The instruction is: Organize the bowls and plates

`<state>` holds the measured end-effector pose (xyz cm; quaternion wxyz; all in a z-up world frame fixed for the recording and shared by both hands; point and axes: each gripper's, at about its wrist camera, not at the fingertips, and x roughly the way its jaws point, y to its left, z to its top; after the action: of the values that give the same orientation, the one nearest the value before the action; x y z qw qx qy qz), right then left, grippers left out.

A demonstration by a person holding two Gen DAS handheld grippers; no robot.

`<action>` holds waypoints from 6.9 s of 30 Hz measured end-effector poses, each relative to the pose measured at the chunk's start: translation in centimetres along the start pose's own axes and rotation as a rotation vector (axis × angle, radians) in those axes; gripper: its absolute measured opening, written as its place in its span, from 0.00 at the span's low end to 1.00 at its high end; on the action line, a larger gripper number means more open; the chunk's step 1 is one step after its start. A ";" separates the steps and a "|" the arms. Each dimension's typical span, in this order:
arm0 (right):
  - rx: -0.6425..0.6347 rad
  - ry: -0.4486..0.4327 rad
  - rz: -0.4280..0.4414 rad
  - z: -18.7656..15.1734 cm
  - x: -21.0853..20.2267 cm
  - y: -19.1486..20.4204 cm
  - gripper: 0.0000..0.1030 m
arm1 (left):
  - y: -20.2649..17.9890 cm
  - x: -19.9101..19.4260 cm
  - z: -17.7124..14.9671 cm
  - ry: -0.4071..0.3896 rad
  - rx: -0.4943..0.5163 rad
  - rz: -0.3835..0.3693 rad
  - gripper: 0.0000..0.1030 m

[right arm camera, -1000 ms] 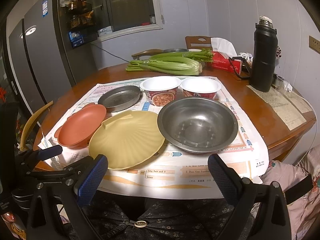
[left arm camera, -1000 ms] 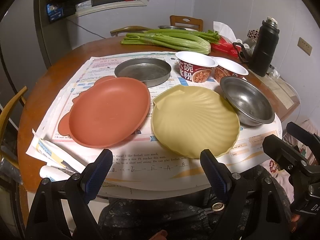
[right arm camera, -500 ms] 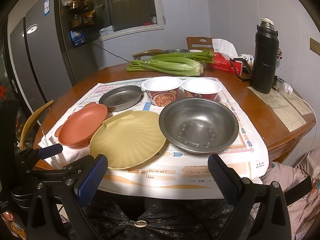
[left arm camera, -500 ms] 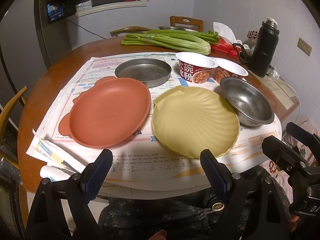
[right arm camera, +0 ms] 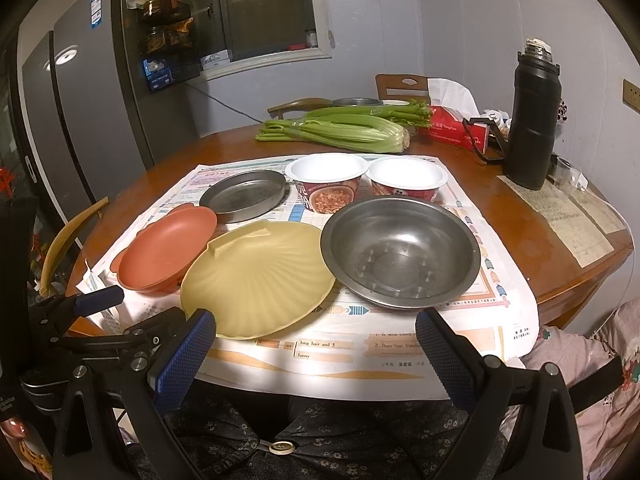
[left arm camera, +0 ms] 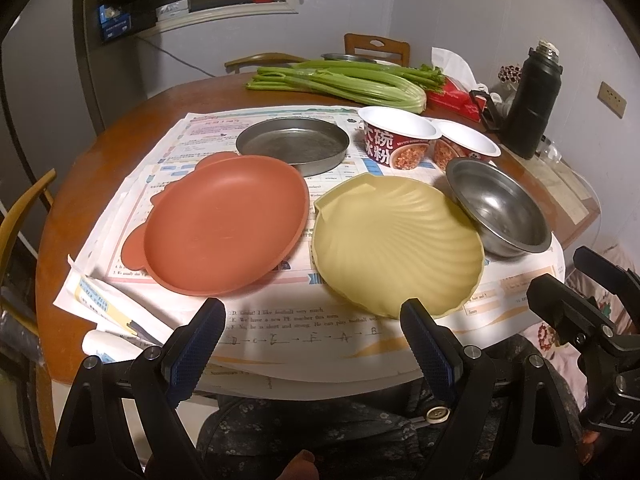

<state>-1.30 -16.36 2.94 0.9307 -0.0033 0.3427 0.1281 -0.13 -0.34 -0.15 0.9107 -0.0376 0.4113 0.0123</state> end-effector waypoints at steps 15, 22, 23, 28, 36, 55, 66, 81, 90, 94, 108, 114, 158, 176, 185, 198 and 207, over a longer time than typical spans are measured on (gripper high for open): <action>-0.101 -0.045 0.041 2.4 -0.3 1.4 0.98 | 4.6 -1.0 0.8 -0.034 -0.128 0.009 0.87; -0.184 -0.051 0.142 4.8 0.4 4.3 0.98 | 8.4 -1.2 1.8 -0.041 -0.212 -0.002 0.87; -0.196 -0.052 0.151 5.2 0.7 4.7 0.98 | 9.0 -1.1 2.1 -0.042 -0.220 -0.001 0.87; -0.226 -0.022 0.213 7.7 3.3 6.5 0.98 | 12.0 0.2 3.3 -0.012 -0.272 0.023 0.87; -0.306 0.084 0.251 9.9 9.7 9.9 0.98 | 14.1 3.1 4.2 0.061 -0.299 0.031 0.87; -0.346 0.316 0.285 9.2 18.5 12.2 0.63 | 13.6 5.8 4.0 0.102 -0.262 0.032 0.84; -0.435 0.305 0.280 8.2 19.1 13.9 0.59 | 14.2 6.3 4.2 0.102 -0.303 0.020 0.53; -0.426 0.275 0.336 10.0 16.2 15.5 0.59 | 15.9 2.0 5.3 -0.007 -0.319 0.067 0.53; -0.439 0.226 0.369 12.4 15.1 18.1 0.60 | 17.8 1.2 6.1 -0.032 -0.334 0.087 0.53; -0.433 0.219 0.372 13.1 15.6 18.8 0.60 | 18.4 1.6 6.3 -0.030 -0.337 0.092 0.53; -0.421 0.267 0.354 13.1 19.6 20.1 0.60 | 19.2 5.0 5.6 0.034 -0.345 0.095 0.53; -0.407 0.299 0.348 12.7 21.1 20.2 0.60 | 19.3 6.2 5.6 0.055 -0.343 0.119 0.53; -0.335 0.249 0.374 12.4 19.5 18.7 0.60 | 21.7 5.9 6.1 0.000 -0.390 0.166 0.55; -0.281 0.114 0.416 14.1 14.7 15.6 0.60 | 19.1 1.9 6.5 -0.067 -0.367 0.150 0.56; -0.257 0.071 0.408 14.5 12.6 12.9 0.60 | 15.7 0.6 7.5 -0.081 -0.301 0.114 0.56; -0.243 0.037 0.404 14.1 9.8 8.6 0.60 | 10.5 -0.3 8.3 -0.070 -0.240 0.076 0.56; -0.183 0.032 0.365 13.4 8.5 4.3 0.61 | 6.9 0.9 8.0 -0.018 -0.190 0.035 0.56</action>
<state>12.42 -8.96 8.08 0.8822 -0.0279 0.3391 0.3255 6.06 7.14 4.03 0.9062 -0.1166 0.4008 0.0676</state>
